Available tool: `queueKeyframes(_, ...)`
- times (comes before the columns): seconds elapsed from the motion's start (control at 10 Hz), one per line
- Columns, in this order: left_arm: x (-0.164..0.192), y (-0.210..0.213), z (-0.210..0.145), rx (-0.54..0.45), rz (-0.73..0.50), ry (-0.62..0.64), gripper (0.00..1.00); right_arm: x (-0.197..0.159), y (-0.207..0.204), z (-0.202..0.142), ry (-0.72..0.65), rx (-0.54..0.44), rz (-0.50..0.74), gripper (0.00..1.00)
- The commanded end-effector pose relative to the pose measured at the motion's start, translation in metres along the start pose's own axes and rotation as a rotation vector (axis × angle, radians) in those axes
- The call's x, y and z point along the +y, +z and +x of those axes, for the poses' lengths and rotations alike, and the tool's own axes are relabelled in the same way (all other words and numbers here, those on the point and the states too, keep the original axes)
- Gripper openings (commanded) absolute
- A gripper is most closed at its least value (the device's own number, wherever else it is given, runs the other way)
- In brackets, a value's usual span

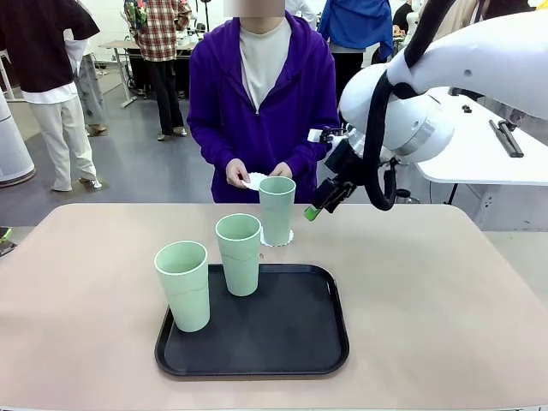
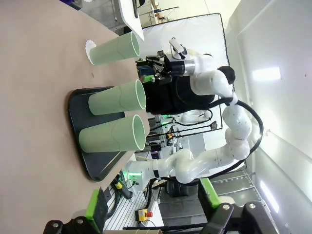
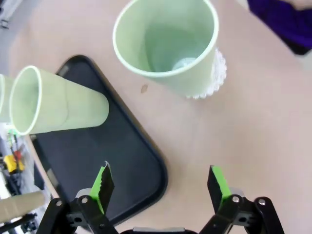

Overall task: Place coasters on the table and set cups on them.
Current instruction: Pick up one Reusable plastic cup and place it on a coaster set by the human.

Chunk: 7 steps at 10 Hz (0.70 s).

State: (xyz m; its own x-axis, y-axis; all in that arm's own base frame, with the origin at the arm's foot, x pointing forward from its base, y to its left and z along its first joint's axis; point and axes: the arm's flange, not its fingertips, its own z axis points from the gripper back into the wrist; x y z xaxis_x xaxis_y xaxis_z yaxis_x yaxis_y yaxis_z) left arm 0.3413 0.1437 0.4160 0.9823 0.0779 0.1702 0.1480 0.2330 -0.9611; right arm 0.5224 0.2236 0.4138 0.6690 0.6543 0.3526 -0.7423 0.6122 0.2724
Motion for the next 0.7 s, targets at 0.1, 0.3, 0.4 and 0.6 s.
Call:
queueKeyframes(0.1, -0.002, 0.002, -0.001, -0.005, -0.012, -0.014, 1.00, 0.049, 0.025, 0.033, -0.068, 0.141, -0.139, 1.00)
queueKeyframes(0.3, -0.002, 0.002, -0.001, -0.005, -0.012, -0.014, 1.00, 0.053, 0.027, 0.046, -0.100, 0.187, -0.213, 1.00)
queueKeyframes(0.4, -0.002, 0.002, -0.001, -0.005, -0.012, -0.014, 1.00, 0.048, 0.024, 0.049, -0.105, 0.194, -0.223, 1.00)
queueKeyframes(0.6, -0.002, 0.002, -0.001, -0.005, -0.012, -0.014, 1.00, 0.060, 0.032, 0.035, -0.077, 0.146, -0.186, 1.00)
